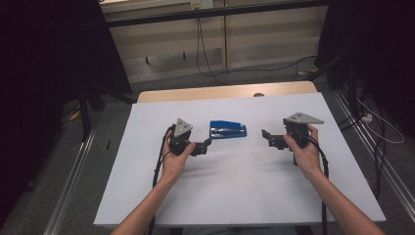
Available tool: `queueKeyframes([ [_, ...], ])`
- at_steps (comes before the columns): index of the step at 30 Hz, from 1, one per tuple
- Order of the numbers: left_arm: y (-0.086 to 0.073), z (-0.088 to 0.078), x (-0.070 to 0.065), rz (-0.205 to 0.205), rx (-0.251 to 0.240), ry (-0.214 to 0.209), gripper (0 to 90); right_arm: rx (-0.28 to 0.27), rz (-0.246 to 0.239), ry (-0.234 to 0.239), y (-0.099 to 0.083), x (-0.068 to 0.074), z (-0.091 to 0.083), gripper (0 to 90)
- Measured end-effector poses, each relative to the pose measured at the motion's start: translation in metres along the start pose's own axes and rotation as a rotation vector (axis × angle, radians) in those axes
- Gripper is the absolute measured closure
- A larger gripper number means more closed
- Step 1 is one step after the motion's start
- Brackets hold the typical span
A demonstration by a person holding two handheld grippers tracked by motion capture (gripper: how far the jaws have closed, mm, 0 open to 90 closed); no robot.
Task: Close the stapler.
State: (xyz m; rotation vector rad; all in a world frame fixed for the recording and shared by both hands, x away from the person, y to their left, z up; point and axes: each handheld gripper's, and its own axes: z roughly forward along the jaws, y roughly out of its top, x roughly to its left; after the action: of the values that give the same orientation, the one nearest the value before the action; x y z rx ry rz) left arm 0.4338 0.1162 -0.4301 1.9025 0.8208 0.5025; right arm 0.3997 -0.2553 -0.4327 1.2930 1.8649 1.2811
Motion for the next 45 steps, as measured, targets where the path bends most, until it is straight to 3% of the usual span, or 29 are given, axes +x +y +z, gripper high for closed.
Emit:
queueKeyframes([
  [10,-0.005,-0.023,-0.001,-0.049,-0.044,0.016,3.9,-0.012,-0.005,-0.029,-0.008,0.001,-0.021,3.1],
  [17,-0.010,-0.042,-0.001,-0.020,-0.049,0.045,3.9,-0.031,-0.019,-0.054,-0.014,0.004,-0.036,3.0],
  [19,-0.013,-0.046,-0.001,-0.037,-0.064,0.045,3.9,-0.028,-0.020,-0.055,-0.016,0.004,-0.039,3.0],
  [29,-0.023,-0.070,0.001,-0.034,-0.094,0.065,3.9,-0.041,-0.011,-0.063,-0.021,0.005,-0.057,2.9],
  [34,-0.031,-0.080,0.003,-0.042,-0.095,0.074,3.9,-0.026,-0.015,-0.067,-0.029,0.007,-0.065,2.8],
  [45,-0.043,-0.103,0.003,-0.048,-0.100,0.102,3.8,-0.044,-0.009,-0.093,-0.037,0.012,-0.085,2.8],
])
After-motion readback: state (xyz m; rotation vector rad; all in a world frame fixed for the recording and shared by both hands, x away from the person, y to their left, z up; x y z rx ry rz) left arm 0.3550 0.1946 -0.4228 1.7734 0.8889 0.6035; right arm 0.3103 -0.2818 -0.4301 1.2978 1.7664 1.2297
